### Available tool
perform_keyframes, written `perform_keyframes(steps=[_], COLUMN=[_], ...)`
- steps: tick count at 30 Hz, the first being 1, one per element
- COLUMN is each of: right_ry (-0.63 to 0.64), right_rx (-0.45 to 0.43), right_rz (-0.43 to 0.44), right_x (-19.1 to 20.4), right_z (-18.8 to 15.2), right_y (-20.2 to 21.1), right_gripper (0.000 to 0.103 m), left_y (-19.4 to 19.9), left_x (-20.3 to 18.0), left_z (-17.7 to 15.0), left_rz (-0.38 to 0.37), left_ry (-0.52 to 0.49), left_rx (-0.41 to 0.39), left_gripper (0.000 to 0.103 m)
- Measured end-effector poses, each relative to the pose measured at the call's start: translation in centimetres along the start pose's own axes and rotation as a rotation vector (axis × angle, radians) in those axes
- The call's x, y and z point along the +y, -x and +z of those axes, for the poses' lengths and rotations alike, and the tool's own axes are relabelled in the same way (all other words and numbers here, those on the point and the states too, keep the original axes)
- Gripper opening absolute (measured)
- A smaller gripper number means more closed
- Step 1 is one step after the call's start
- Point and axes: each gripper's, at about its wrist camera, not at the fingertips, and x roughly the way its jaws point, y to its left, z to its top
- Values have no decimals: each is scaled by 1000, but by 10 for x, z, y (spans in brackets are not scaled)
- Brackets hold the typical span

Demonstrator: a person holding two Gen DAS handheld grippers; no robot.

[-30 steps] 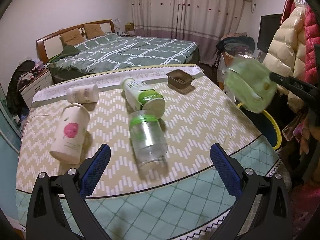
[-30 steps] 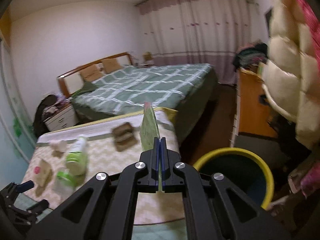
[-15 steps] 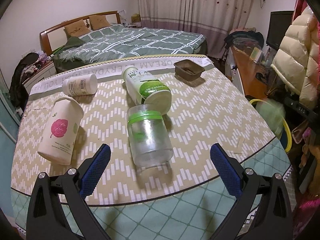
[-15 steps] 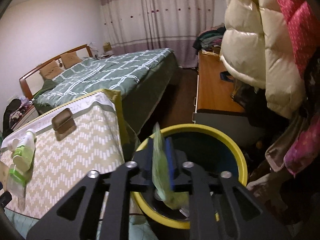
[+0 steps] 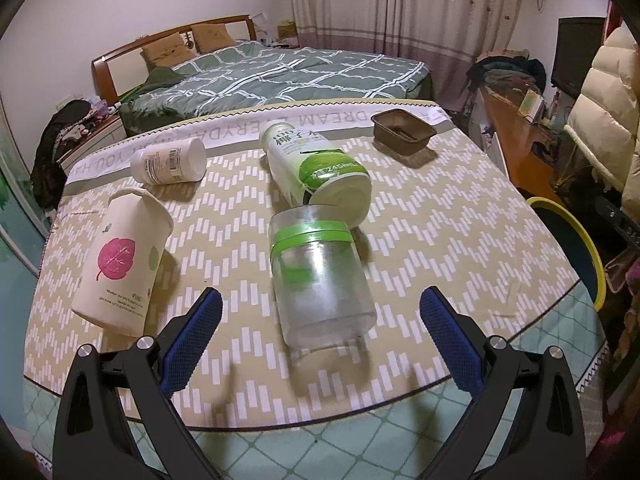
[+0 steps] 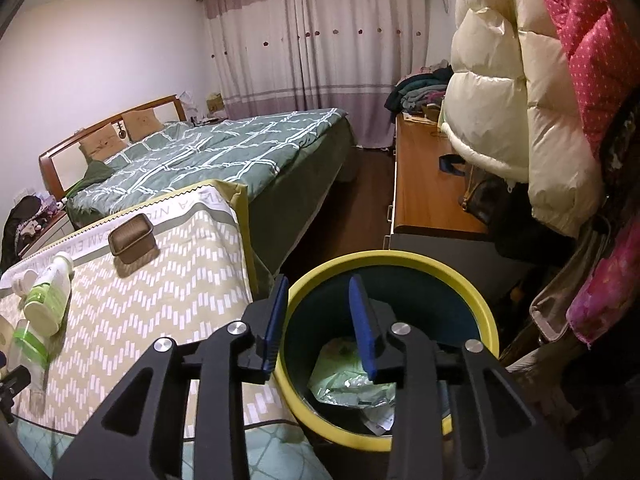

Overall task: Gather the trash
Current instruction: 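Grasp the clear plastic jar with green band with the left gripper, then carry the jar over the bin and open the left gripper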

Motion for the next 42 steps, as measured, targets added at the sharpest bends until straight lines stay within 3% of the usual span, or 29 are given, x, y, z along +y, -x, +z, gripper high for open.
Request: perform_keyframes(steps=[12, 15, 30, 42], right_ry=[-9, -9, -11, -22], right_rx=[10, 9, 12, -11], right_rz=[11, 10, 15, 35], right_x=[-2, -2, -4, -8], right_z=[2, 2, 2, 1], right_y=[-2, -2, -4, 0], right_gripper=[34, 34, 35, 34], left_y=[-17, -18, 29, 31], left_x=[0, -1, -23, -44], left_z=[0, -1, 5, 3], left_rz=[25, 19, -51, -85], left_ry=[1, -8, -102, -143], left_rx=[41, 43, -26, -17], left_gripper=[68, 54, 50, 49])
